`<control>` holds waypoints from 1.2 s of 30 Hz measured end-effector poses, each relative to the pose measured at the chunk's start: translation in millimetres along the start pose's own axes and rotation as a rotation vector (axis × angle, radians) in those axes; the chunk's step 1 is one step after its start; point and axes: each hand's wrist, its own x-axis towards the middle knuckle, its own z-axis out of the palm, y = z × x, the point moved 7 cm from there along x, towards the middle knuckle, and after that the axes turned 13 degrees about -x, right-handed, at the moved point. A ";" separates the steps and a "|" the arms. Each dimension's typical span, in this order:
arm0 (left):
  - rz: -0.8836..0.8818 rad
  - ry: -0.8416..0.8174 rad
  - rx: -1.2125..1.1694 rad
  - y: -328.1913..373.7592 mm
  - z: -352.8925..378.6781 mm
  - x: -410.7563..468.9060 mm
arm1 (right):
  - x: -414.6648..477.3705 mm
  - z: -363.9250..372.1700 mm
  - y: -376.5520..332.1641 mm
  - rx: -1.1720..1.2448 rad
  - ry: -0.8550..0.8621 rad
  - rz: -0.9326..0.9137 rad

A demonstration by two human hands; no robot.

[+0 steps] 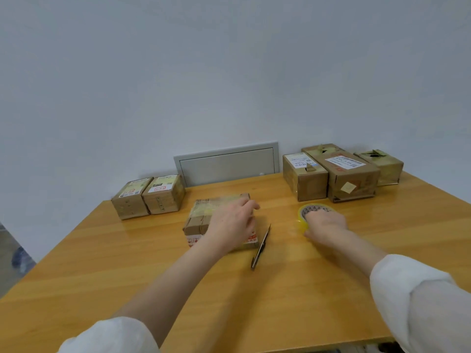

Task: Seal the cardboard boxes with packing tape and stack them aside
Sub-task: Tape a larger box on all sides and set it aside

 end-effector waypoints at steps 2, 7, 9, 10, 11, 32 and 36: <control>-0.007 -0.024 0.048 13.5 2.7 -4.5 | 0.9 -1.4 -1.2 0.090 0.029 -0.005; -0.266 -0.372 0.233 16.9 48.4 -19.0 | 7.5 -34.8 -0.3 0.441 0.176 0.031; -0.322 -0.442 0.271 18.5 67.4 -24.7 | 7.2 -48.1 -4.2 0.527 0.216 0.032; -0.329 -0.454 0.280 20.5 74.4 -25.8 | 6.2 -51.7 -5.7 0.569 0.222 0.034; -0.326 -0.452 0.283 22.7 79.1 -25.3 | 4.9 -53.6 -6.6 0.600 0.224 0.036; -0.788 0.038 -0.158 -152.7 -86.1 -76.2 | 6.5 -104.9 -49.2 0.747 0.433 0.008; -1.005 -0.116 -0.151 -210.3 -49.3 -132.9 | 6.2 -114.4 -67.8 0.681 0.490 -0.011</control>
